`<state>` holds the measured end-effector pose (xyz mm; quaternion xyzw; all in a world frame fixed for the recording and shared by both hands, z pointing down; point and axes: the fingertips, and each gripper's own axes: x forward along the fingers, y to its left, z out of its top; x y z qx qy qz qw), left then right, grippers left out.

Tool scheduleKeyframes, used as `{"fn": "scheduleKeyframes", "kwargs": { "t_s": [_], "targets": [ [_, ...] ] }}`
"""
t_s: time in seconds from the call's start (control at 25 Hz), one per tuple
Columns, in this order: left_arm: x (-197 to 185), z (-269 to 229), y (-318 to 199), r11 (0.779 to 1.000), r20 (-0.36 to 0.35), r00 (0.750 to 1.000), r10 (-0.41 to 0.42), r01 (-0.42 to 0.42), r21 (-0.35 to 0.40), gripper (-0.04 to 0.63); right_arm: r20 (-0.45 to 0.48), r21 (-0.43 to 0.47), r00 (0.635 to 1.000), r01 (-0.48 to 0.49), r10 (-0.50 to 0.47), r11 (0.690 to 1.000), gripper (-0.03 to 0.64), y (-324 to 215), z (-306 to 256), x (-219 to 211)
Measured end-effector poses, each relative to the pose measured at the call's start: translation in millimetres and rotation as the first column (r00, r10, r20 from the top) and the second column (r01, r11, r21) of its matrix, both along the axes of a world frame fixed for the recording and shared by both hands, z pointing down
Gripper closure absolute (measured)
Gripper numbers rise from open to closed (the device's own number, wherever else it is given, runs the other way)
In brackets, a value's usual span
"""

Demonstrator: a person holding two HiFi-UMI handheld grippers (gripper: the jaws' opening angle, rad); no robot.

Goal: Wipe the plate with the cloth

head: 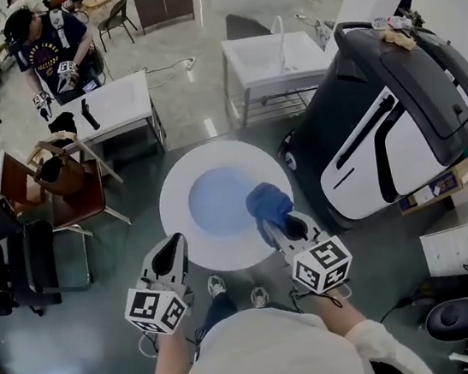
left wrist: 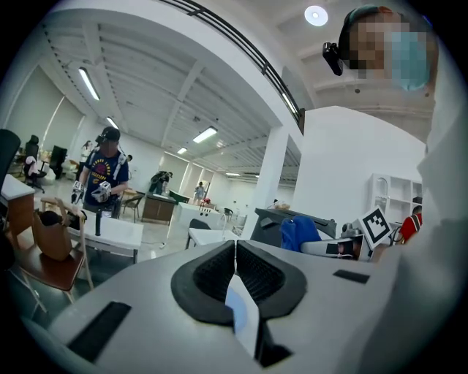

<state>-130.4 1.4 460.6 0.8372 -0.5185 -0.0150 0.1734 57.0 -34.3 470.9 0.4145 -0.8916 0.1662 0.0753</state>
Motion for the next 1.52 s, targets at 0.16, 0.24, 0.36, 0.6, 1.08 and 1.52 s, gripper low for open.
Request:
{"fn": "scheduleKeyframes", "kwargs": {
  "t_s": [0.16, 0.24, 0.36, 0.6, 1.08, 1.52],
  "targets": [
    [-18.8, 1.1, -24.9, 0.998, -0.001, 0.998, 0.058, -0.058, -0.005, 0.561, 0.002, 0.009, 0.998, -0.056, 0.056, 0.998, 0.526, -16.5, -3.8, -20.2],
    [-27.3, 1.1, -36.5, 0.996, -0.006, 0.996, 0.089, -0.089, 0.003, 0.561, 0.002, 0.014, 0.997, -0.083, 0.083, 0.996, 0.526, -23.3, -5.8, -29.3],
    [-34.5, 3.7, -51.5, 0.991, -0.014, 0.991, 0.136, -0.136, 0.001, 0.561, -0.001, 0.017, 0.992, -0.125, 0.125, 0.992, 0.526, -30.8, -7.0, -37.7],
    [-38.8, 17.0, -73.1, 0.983, -0.022, 0.983, 0.181, -0.182, -0.024, 0.561, -0.004, 0.021, 0.984, -0.177, 0.177, 0.984, 0.526, -40.8, -5.0, -39.3],
    [-22.1, 30.8, -93.3, 0.990, -0.015, 0.992, 0.129, -0.129, -0.057, 0.561, -0.013, 0.017, 0.993, -0.119, 0.119, 0.993, 0.526, -69.4, -0.5, -27.2],
    [-5.8, 59.8, -113.7, 0.986, -0.043, 0.996, 0.078, -0.083, -0.144, 0.561, -0.015, -0.005, 0.996, -0.087, 0.087, 0.996, 0.526, -87.8, 8.7, -7.3]
  ]
}}
